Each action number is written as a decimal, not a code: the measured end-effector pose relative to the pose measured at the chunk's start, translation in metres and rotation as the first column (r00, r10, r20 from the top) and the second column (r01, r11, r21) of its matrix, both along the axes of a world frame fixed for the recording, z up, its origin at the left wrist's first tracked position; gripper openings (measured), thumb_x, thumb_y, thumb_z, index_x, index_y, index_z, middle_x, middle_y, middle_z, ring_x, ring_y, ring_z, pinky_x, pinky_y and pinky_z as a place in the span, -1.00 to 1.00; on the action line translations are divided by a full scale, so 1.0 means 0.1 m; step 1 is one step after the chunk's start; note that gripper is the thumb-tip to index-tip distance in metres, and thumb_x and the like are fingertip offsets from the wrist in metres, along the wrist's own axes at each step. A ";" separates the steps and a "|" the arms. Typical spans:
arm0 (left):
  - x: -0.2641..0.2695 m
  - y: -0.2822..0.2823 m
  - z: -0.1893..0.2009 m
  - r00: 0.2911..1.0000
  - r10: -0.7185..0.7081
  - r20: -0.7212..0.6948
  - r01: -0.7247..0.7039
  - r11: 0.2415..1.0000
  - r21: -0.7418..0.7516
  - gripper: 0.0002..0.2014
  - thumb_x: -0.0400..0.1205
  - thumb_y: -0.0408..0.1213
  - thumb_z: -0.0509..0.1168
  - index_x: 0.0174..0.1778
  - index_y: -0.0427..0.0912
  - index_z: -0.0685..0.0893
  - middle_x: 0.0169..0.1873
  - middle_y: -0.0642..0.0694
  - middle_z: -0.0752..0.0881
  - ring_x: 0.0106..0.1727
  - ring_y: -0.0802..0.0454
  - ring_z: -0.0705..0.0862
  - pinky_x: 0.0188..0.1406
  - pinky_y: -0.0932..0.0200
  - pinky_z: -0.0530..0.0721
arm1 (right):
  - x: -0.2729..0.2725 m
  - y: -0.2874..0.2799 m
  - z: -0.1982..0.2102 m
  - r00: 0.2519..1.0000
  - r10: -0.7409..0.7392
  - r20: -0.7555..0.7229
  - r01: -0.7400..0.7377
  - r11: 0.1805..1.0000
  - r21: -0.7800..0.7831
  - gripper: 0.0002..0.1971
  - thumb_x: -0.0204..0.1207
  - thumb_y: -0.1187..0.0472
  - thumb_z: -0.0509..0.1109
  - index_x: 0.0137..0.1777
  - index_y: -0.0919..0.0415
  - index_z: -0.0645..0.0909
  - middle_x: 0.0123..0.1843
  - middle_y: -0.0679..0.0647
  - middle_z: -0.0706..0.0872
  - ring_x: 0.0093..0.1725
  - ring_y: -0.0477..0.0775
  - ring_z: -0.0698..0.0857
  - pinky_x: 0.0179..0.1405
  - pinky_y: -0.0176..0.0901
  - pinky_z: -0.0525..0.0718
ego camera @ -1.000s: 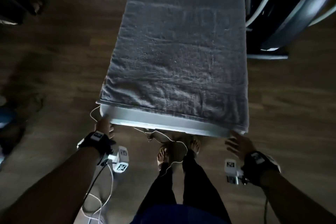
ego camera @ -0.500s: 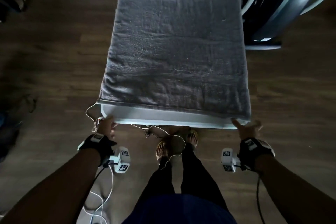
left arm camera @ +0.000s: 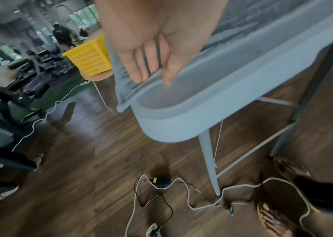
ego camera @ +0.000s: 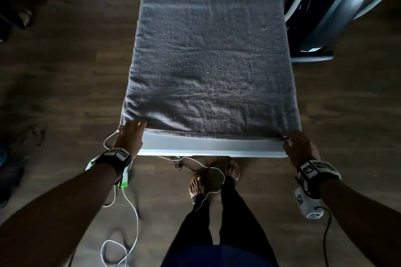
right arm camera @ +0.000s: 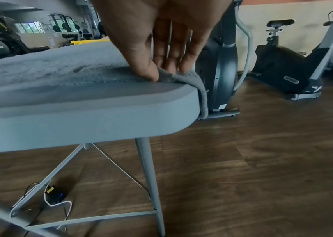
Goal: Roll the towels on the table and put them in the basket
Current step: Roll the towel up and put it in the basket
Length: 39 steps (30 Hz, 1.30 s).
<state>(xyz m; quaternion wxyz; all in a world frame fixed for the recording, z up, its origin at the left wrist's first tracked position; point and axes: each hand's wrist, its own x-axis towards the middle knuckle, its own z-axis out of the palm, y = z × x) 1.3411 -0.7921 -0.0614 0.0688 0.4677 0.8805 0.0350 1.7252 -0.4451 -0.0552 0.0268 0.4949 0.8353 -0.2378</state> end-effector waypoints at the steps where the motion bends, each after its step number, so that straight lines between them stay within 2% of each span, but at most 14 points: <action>1: -0.02 -0.01 0.04 0.999 0.011 0.044 -0.009 1.000 -0.029 -0.55 0.29 -0.70 0.23 0.07 -0.32 0.65 -0.07 -0.40 0.69 -0.18 -0.43 0.67 -0.29 -0.27 0.72 | 0.01 0.02 0.00 1.000 0.022 -0.009 -0.022 1.000 0.008 -0.72 0.35 0.24 0.34 0.03 0.19 0.76 0.11 0.26 0.70 0.07 0.40 0.67 0.00 0.25 0.67; 6: -0.09 0.06 0.26 0.992 -0.068 0.107 0.068 0.998 0.000 -0.71 0.23 -0.75 0.31 -0.34 -0.26 0.62 -0.51 -0.29 0.65 -0.51 -0.31 0.66 -0.52 -0.08 0.68 | -0.06 0.12 0.05 1.000 0.025 0.000 -0.025 0.998 0.051 -0.84 0.32 0.26 0.38 -0.16 0.26 0.75 0.00 0.27 0.66 -0.06 0.37 0.68 -0.16 0.18 0.68; 8: -0.04 0.01 0.29 0.987 -0.128 0.101 0.123 0.991 0.058 -0.74 0.27 -0.68 0.29 -0.28 -0.25 0.62 -0.41 -0.26 0.68 -0.41 -0.28 0.67 -0.43 -0.01 0.67 | -0.10 0.13 0.05 0.999 0.020 -0.032 -0.018 0.998 0.052 -0.75 0.32 0.19 0.26 -0.19 0.31 0.73 -0.04 0.33 0.67 -0.07 0.41 0.67 -0.14 0.19 0.68; 11: 0.02 -0.17 0.17 0.989 -0.132 0.073 0.128 0.990 0.063 -0.68 0.38 -0.47 0.42 0.05 -0.30 0.64 -0.01 -0.31 0.68 -0.10 -0.32 0.66 -0.16 -0.10 0.71 | -0.15 0.11 0.06 0.992 0.079 0.096 -0.078 0.997 -0.017 -0.84 0.42 0.42 0.39 -0.02 0.42 0.69 0.05 0.42 0.65 0.09 0.42 0.61 0.09 0.15 0.55; 13: 0.02 -0.24 0.08 0.990 -0.133 0.057 0.127 0.988 0.089 -0.70 0.48 -0.31 0.37 0.12 -0.28 0.64 0.06 -0.30 0.67 0.00 -0.31 0.64 -0.05 -0.12 0.70 | -0.11 0.08 0.00 0.995 0.080 0.052 -0.081 0.997 0.008 -0.82 0.32 0.49 0.47 -0.07 0.43 0.68 0.01 0.39 0.66 0.05 0.44 0.63 0.05 0.18 0.58; 16: -0.01 -0.20 0.06 0.998 -0.050 0.044 0.045 0.993 0.108 -0.71 0.42 -0.53 0.38 0.05 -0.30 0.68 -0.11 -0.30 0.72 -0.15 -0.34 0.68 -0.15 -0.13 0.70 | -0.03 0.07 -0.12 0.997 0.080 -0.014 -0.080 0.996 0.035 -0.76 0.15 0.53 0.56 -0.19 0.34 0.72 -0.11 0.31 0.69 -0.11 0.46 0.70 -0.13 0.21 0.69; 20: -0.03 -0.09 0.12 0.996 0.048 0.077 -0.050 0.998 0.025 -0.69 0.20 -0.72 0.40 -0.20 -0.35 0.73 -0.33 -0.32 0.71 -0.33 -0.34 0.71 -0.32 -0.13 0.72 | -0.06 0.07 -0.03 0.996 0.087 -0.025 -0.085 0.995 0.057 -0.80 0.30 0.42 0.49 -0.09 0.25 0.77 -0.04 0.26 0.73 -0.08 0.39 0.71 -0.09 0.18 0.71; 22: -0.03 -0.06 0.18 0.999 0.013 0.046 -0.014 0.999 0.029 -0.79 0.29 -0.54 0.25 -0.24 -0.34 0.74 -0.36 -0.30 0.70 -0.31 -0.32 0.71 -0.30 -0.10 0.72 | -0.10 0.05 -0.01 0.997 0.065 -0.030 -0.063 0.997 0.047 -0.80 0.28 0.27 0.38 -0.14 0.20 0.78 -0.07 0.25 0.76 -0.07 0.35 0.71 -0.09 0.17 0.71; 24: 0.01 -0.12 0.17 0.999 -0.048 0.015 0.047 0.998 0.041 -0.70 0.35 -0.33 0.10 -0.25 -0.30 0.74 -0.31 -0.26 0.71 -0.19 -0.25 0.65 -0.19 -0.03 0.65 | -0.10 0.05 -0.02 0.997 0.050 -0.057 -0.049 0.999 0.022 -0.75 0.20 0.18 0.28 -0.27 0.24 0.76 -0.17 0.28 0.77 -0.15 0.37 0.72 -0.13 0.15 0.70; 27: 0.08 -0.28 0.17 1.000 0.012 0.024 -0.012 1.000 0.029 -0.64 0.41 -0.19 0.08 -0.17 -0.23 0.76 -0.16 -0.24 0.74 -0.11 -0.26 0.64 -0.16 -0.07 0.64 | -0.07 0.05 0.02 0.992 0.119 -0.038 -0.117 0.992 0.055 -0.62 0.26 0.02 0.13 -0.36 0.20 0.74 -0.23 0.23 0.78 -0.21 0.34 0.72 -0.17 0.10 0.68; 31: 0.09 -0.38 0.17 0.997 0.055 0.058 -0.062 0.989 0.134 -0.63 0.43 -0.16 0.10 -0.15 -0.26 0.76 -0.27 -0.20 0.78 -0.29 -0.22 0.74 -0.21 -0.07 0.69 | -0.07 0.02 0.17 0.990 0.100 0.095 -0.111 0.987 0.116 -0.73 0.38 0.15 0.28 -0.48 0.21 0.64 -0.37 0.29 0.72 -0.20 0.36 0.69 -0.09 0.13 0.51; 34: 0.07 -0.30 0.21 0.997 0.041 0.072 -0.052 0.985 0.164 -0.66 0.47 -0.19 0.06 -0.27 -0.28 0.70 -0.42 -0.25 0.72 -0.42 -0.25 0.72 -0.33 -0.05 0.71 | -0.13 0.04 0.14 0.971 0.109 0.214 -0.130 0.988 0.088 -0.72 0.41 0.09 0.10 -0.37 0.10 0.60 -0.27 0.24 0.73 -0.04 0.30 0.66 0.06 0.08 0.35; 36: 0.05 -0.23 0.18 0.997 0.065 0.038 -0.069 0.991 0.117 -0.74 0.48 -0.23 0.07 -0.19 -0.22 0.65 -0.30 -0.28 0.72 -0.33 -0.27 0.71 -0.35 -0.07 0.69 | -0.13 0.06 0.06 0.975 0.048 0.218 -0.072 0.992 0.106 -0.71 0.38 0.05 0.07 -0.18 0.07 0.63 -0.15 0.22 0.73 0.04 0.27 0.63 0.11 0.06 0.28; 39: 0.09 -0.14 0.14 0.979 0.194 -0.064 -0.192 0.981 0.026 -0.78 0.49 -0.31 0.18 0.04 -0.12 0.56 0.07 -0.28 0.60 -0.02 -0.30 0.60 -0.14 -0.23 0.56 | -0.10 0.05 0.03 0.992 0.021 0.125 -0.051 0.970 0.238 -0.84 0.41 0.09 0.30 -0.08 0.09 0.63 0.03 0.20 0.64 0.08 0.29 0.55 0.10 0.11 0.27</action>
